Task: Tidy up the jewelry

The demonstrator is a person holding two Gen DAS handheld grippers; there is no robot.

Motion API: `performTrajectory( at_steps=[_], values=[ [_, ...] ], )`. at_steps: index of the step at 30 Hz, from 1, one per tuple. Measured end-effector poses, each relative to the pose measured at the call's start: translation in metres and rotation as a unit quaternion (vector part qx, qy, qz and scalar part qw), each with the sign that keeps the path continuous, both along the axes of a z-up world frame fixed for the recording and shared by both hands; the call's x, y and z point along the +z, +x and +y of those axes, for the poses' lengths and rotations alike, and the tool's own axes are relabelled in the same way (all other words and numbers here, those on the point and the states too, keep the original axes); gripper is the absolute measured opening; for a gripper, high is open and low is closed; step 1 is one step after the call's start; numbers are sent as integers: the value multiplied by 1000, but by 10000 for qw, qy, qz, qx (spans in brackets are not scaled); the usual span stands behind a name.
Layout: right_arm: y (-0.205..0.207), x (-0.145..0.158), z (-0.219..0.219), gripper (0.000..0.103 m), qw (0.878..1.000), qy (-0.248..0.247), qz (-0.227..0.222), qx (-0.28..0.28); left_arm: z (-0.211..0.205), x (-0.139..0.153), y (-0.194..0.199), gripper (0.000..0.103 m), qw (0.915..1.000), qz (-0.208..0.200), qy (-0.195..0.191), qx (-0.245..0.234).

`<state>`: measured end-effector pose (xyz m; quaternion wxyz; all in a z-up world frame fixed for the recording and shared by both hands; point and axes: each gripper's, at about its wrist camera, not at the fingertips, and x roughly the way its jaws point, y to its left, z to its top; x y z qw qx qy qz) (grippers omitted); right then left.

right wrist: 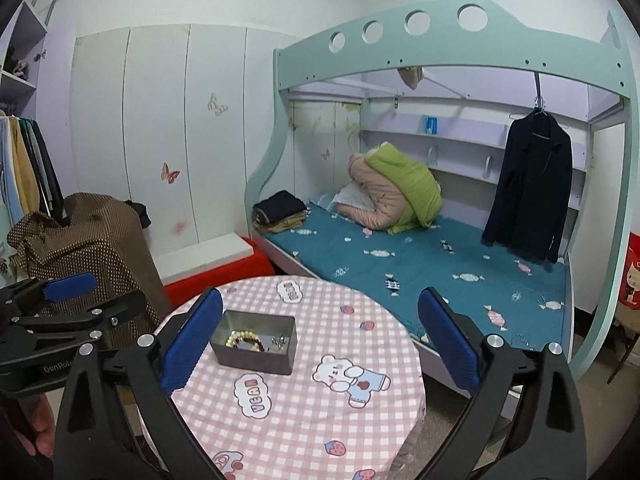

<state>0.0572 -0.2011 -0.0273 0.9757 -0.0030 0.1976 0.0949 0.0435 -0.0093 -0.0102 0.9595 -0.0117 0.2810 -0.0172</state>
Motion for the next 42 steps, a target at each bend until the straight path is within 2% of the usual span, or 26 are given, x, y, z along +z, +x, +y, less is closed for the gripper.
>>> performTrajectory(
  at_steps=[8, 20, 42],
  values=[
    [-14, 12, 5, 95, 9994, 13, -333, -18, 2, 10, -10, 84, 9995, -306, 79, 14],
    [-9, 13, 17, 95, 9992, 32, -397, -71, 18, 12, -10, 92, 9983, -538, 124, 165],
    [1, 14, 12, 95, 9988, 66, -461, -123, 17, 14, 10, 94, 9982, -569, 123, 133]
  ],
)
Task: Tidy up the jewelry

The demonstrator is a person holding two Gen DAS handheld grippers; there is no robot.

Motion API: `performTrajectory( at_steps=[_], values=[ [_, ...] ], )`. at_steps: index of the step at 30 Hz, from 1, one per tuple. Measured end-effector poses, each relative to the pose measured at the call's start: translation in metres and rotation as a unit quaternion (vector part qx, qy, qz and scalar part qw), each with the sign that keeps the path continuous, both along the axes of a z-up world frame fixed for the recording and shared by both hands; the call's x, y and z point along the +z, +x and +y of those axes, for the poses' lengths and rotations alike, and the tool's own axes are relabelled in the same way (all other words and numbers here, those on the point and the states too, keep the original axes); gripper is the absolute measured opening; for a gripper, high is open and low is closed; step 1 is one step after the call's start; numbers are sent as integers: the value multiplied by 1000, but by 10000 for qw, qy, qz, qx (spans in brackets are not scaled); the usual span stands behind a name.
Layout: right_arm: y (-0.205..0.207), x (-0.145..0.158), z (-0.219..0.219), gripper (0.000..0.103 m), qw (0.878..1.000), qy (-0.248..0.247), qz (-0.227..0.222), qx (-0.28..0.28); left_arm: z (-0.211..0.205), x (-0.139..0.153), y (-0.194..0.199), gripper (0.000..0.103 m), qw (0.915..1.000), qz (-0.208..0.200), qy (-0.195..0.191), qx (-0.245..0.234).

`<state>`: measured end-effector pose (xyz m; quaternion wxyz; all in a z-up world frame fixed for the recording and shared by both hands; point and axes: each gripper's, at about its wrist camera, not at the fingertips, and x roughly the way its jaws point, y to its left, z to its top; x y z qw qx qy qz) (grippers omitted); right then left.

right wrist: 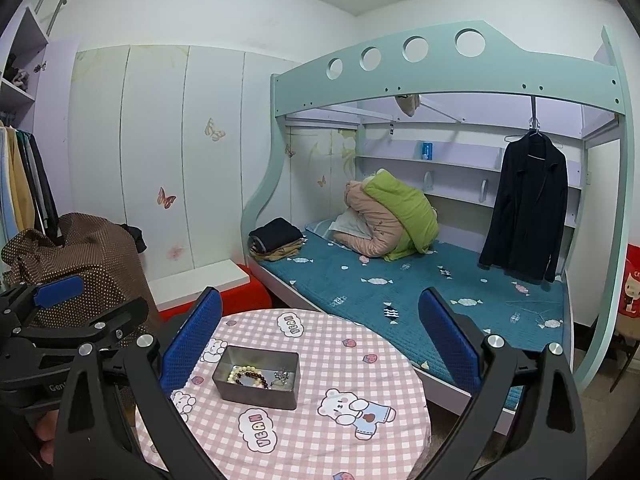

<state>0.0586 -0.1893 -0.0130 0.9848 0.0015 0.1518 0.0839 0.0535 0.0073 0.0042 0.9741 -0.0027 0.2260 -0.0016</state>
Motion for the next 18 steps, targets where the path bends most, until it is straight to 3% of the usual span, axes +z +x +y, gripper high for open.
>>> performTrajectory(
  at_steps=[18],
  values=[
    [5, 0, -2, 95, 10000, 69, -5, 25, -3, -1, 5, 94, 9999, 21, 101, 50]
  ],
)
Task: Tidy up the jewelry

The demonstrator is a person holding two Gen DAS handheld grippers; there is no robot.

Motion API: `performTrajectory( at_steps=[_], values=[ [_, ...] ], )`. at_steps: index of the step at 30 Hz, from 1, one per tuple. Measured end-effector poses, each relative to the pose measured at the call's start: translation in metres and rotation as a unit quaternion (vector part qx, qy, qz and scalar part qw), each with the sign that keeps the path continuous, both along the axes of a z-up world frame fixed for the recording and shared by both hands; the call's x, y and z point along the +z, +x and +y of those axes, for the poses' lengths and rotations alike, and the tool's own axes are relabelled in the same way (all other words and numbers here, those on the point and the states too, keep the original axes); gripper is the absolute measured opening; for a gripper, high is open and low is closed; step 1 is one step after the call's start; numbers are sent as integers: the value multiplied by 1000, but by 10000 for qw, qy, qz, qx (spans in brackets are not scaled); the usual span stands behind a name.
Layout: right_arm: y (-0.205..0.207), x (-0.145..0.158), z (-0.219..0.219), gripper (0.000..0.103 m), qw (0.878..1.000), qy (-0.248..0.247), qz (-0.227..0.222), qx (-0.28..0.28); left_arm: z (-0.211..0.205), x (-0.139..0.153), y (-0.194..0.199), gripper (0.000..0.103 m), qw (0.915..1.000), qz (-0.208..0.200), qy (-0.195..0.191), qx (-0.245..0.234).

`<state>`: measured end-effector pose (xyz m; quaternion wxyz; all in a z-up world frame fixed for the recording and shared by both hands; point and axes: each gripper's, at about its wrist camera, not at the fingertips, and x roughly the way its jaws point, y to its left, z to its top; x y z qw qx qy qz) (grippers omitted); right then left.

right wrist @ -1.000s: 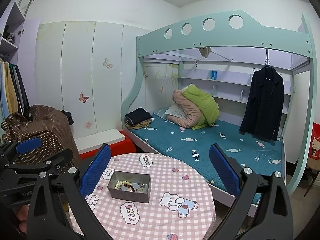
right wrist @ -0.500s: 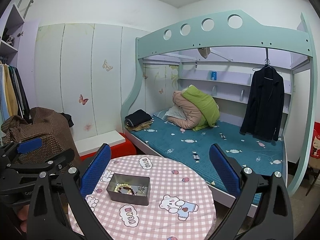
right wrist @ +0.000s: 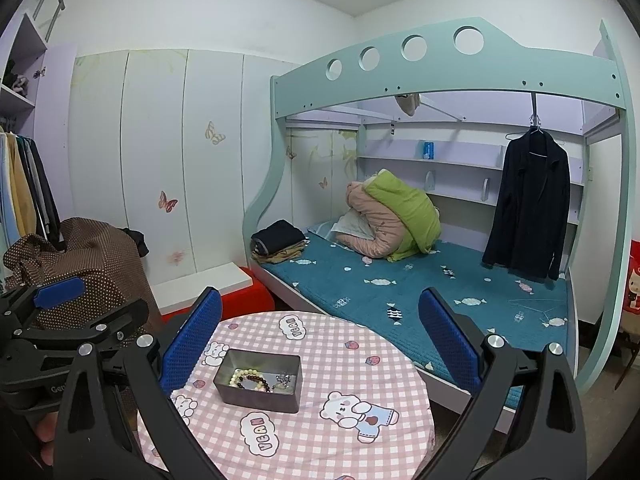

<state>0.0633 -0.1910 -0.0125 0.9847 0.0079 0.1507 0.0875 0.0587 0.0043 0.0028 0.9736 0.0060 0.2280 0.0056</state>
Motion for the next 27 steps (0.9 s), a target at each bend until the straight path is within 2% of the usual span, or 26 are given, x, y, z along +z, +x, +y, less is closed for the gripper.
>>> performTrajectory(
  at_steps=[6, 27],
  values=[
    [3, 0, 2, 95, 10000, -9, 34, 7, -2, -1, 1, 94, 9999, 3, 88, 66],
    [9, -4, -1, 95, 9999, 8, 79, 70, -3, -1, 4, 94, 9999, 29, 46, 111]
  ],
)
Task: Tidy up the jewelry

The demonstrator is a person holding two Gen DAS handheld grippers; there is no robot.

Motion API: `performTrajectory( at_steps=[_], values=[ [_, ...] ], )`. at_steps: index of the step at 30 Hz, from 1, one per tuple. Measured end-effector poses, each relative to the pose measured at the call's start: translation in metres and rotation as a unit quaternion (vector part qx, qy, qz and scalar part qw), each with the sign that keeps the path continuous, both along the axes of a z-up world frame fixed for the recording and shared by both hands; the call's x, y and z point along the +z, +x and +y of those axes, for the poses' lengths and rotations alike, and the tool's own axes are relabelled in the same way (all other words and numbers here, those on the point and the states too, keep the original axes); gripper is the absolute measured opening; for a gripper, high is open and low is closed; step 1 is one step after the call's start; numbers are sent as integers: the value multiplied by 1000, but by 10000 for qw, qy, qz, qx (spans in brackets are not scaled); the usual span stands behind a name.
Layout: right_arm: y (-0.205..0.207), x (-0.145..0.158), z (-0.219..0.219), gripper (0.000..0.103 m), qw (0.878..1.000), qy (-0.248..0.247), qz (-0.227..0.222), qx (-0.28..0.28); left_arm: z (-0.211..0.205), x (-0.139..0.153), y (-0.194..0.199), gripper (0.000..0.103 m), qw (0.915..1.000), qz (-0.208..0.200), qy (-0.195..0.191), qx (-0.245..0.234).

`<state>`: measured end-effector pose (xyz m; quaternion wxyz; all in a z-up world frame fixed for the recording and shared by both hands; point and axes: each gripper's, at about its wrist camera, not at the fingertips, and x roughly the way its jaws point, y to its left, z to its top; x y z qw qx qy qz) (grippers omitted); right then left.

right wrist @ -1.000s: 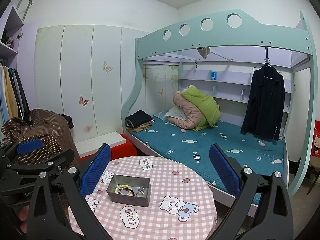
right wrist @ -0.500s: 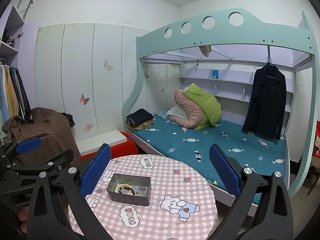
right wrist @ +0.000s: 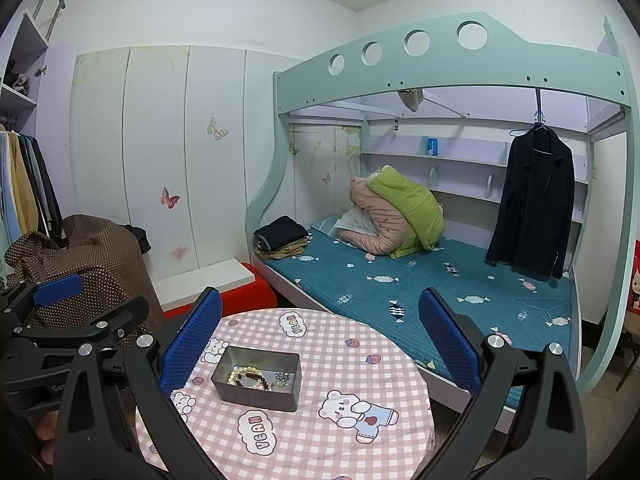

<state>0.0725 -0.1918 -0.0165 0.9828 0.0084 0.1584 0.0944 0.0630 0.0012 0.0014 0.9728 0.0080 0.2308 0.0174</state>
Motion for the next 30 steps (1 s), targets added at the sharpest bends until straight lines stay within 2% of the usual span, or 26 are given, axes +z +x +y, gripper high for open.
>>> performTrajectory(
  at_steps=[30],
  values=[
    [3, 1, 2, 95, 9998, -105, -128, 78, 1, -1, 7, 94, 9999, 96, -57, 116]
  ],
)
